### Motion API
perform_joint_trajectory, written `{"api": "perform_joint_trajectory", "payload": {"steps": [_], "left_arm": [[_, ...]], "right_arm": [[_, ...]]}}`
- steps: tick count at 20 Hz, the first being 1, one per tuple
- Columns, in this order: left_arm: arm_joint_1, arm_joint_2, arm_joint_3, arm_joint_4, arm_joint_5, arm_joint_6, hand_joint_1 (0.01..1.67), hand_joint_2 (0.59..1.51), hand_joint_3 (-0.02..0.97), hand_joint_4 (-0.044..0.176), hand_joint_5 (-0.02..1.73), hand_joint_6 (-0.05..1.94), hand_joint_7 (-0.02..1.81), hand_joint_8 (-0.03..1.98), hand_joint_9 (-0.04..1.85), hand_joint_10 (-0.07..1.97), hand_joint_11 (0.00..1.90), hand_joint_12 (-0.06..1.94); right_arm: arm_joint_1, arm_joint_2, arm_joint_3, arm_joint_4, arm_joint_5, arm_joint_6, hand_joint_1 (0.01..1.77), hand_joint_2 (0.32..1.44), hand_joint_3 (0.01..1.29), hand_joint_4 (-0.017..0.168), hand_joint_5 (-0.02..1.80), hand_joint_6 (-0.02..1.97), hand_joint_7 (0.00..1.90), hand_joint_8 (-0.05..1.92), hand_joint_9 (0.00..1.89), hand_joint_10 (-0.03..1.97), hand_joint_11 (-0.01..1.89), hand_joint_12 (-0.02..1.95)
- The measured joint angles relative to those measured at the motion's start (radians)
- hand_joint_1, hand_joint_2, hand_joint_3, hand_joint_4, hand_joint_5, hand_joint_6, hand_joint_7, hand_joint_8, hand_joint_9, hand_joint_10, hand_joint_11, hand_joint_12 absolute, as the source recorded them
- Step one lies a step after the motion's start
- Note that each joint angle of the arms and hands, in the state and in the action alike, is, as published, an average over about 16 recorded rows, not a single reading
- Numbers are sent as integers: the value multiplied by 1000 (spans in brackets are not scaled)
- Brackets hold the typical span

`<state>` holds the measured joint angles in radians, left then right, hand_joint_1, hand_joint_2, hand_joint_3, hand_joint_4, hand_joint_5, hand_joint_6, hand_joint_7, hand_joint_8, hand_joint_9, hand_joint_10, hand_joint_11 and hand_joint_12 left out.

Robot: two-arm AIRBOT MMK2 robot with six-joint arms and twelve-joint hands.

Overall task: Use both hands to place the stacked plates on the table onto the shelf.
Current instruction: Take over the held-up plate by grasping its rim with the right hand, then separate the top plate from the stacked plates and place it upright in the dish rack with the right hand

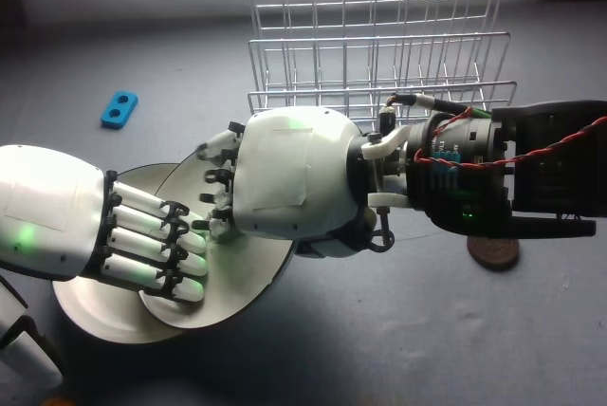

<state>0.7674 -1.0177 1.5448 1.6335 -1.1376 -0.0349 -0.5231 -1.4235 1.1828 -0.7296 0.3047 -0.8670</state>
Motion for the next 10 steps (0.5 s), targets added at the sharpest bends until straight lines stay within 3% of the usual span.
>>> {"api": "perform_joint_trajectory", "payload": {"steps": [10], "left_arm": [[-30, -1, 15, -3, -7, -18, 25, 1131, 17, 6, 38, 11, 18, 4, 18, 12, 16, -11]], "right_arm": [[-1, -6, 6, -1, 41, -22, 1176, 997, 14, 0, 799, 465, 931, 384, 1128, 23, 884, 995]]}}
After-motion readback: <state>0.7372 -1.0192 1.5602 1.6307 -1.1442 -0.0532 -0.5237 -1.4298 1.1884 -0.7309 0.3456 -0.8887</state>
